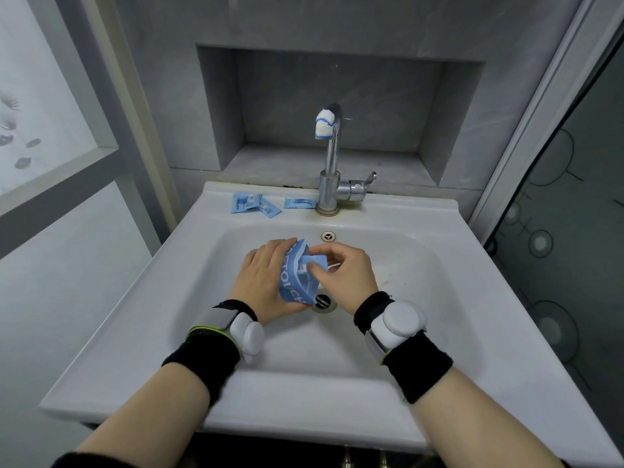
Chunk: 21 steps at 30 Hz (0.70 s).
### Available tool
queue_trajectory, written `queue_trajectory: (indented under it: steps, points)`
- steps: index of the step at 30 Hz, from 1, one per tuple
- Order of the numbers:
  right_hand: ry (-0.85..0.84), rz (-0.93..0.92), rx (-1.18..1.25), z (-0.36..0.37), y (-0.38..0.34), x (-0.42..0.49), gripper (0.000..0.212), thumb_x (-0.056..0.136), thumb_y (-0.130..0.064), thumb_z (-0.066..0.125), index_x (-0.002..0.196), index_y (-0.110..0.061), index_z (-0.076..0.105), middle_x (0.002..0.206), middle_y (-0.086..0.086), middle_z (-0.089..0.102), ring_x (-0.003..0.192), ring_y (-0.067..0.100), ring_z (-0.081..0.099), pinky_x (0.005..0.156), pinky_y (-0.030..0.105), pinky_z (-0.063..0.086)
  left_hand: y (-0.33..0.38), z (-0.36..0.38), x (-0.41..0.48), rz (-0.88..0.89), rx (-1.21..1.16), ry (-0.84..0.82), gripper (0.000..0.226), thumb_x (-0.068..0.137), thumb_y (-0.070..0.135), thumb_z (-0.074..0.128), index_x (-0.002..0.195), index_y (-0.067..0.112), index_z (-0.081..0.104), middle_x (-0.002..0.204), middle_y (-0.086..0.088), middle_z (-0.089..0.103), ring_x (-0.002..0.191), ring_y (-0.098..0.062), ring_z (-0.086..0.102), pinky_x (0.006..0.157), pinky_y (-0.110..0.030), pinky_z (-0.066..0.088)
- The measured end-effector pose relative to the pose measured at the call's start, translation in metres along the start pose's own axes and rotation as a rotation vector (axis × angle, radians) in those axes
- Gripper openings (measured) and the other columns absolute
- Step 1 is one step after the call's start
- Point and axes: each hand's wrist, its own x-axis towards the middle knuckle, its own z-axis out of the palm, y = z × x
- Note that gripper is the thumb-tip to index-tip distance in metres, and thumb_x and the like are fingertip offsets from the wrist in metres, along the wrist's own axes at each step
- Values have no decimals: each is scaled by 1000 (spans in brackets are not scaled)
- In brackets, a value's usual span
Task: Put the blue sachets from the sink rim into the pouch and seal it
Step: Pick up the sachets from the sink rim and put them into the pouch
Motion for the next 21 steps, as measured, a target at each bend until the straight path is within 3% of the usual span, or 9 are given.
queue_trajectory:
  steps: [5, 21]
  points:
    - [-35, -20, -30, 0, -2, -2, 21, 80, -12, 70, 96, -25, 74, 92, -12, 72, 84, 3, 65, 74, 15, 53, 1, -1, 0, -8, 15, -1, 104, 59, 64, 75, 142, 16, 35, 138, -3, 44, 126, -20, 42, 106, -38, 32]
    - [-54, -23, -76, 3, -1, -2, 25, 77, -15, 73, 101, -23, 74, 95, -10, 74, 84, 2, 66, 72, 11, 51, 2, 0, 0, -8, -28, 4, 105, 57, 65, 77, 141, 18, 35, 136, -3, 46, 124, -21, 43, 106, -40, 33]
